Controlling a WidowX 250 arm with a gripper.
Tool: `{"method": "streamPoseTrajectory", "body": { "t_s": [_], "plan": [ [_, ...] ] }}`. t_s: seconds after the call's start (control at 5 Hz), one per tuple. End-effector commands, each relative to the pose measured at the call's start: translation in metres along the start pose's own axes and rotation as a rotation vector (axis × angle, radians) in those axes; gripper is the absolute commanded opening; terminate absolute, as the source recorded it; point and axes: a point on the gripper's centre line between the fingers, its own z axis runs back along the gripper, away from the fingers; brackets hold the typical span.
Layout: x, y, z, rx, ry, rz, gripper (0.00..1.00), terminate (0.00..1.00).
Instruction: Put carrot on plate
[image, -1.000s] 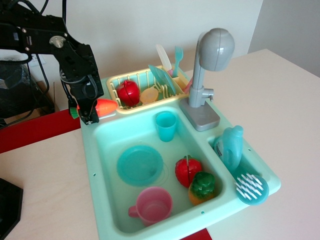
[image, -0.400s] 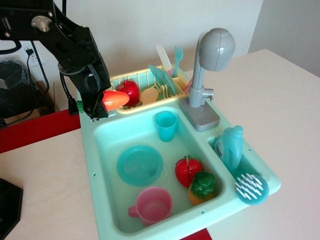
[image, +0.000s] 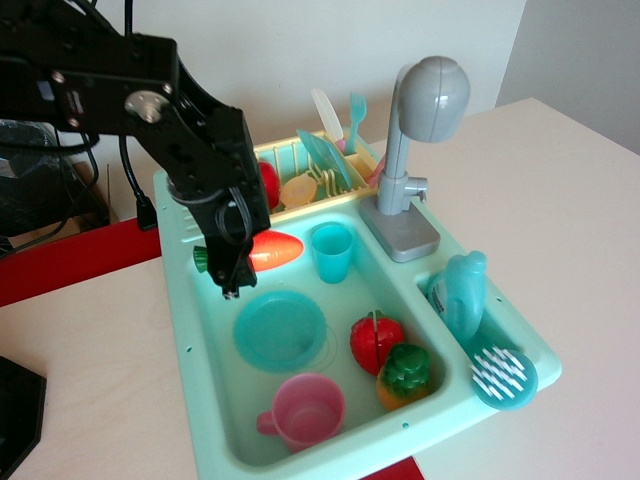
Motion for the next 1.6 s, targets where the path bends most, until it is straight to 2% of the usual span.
{"method": "streamPoseTrajectory", "body": {
  "t_s": [0.0, 0.6, 0.8, 1.0, 1.4],
  "plan": [
    [0.013, -0.014, -0.011, -0.024, 0.004, -0.01, 0.0, 0.0],
    [0.013, -0.019, -0.049, -0.015, 0.059, -0.003, 0.0, 0.0],
    [0.017, -0.021, -0.053, -0.008, 0.062, 0.002, 0.0, 0.0],
    [0.016, -0.018, -0.043, 0.004, 0.053, 0.01, 1.0, 0.0],
    [0.006, -0.005, -0.013, 0.031, 0.005, 0.054, 1.0, 0.0]
  ]
}}
